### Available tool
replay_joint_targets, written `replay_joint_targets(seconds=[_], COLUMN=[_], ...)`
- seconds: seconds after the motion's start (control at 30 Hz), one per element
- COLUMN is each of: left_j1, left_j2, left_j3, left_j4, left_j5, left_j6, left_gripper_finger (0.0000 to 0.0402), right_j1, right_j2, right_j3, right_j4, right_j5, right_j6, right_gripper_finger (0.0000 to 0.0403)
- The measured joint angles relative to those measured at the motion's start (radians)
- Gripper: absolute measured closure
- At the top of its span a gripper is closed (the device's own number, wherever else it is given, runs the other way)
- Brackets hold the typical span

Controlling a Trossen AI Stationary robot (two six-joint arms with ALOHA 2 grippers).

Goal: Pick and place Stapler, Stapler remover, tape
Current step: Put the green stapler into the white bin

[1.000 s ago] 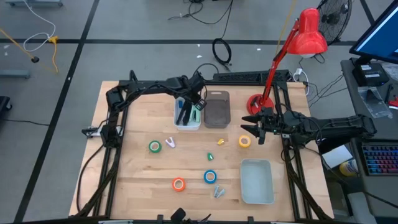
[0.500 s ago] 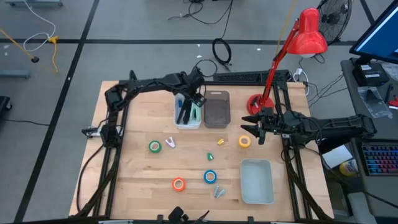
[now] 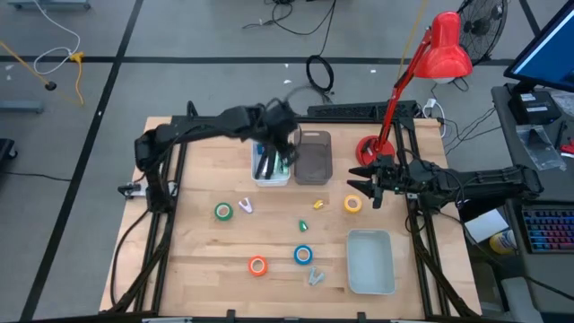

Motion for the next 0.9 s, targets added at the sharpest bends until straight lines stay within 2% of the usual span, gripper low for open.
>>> replay_joint_targets(seconds=[0.1, 0.27, 0.47, 0.73, 0.9], left_j1=[-0.100, -0.255, -0.371, -0.416, -0.413], left_j2=[0.001, 0.058, 0.166, 0.275, 0.297], left_j3=[0.000, -0.001, -0.001, -0.002, -0.002], left_j4=[0.018, 0.028, 0.033, 0.066, 0.108], left_j5=[-0.022, -0.133, -0.149, -0.151, -0.059], left_j6=[0.091, 0.363, 0.574, 0.627, 0.668], left_gripper_finger=[0.0225, 0.0245, 0.0268, 0.0287, 0.0290], right_j1=[0.000, 0.000, 0.000, 0.000, 0.000], right_j2=[0.000, 0.000, 0.000, 0.000, 0.000], right_j3=[0.000, 0.000, 0.000, 0.000, 0.000], right_j4=[-0.001, -0.001, -0.002, -0.002, -0.003], right_j5=[0.000, 0.000, 0.000, 0.000, 0.000], right_j6=[-0.003, -0.007, -0.008, -0.007, -0.007], right_gripper_finger=[0.0190, 0.0190, 0.0190, 0.0190, 0.0190])
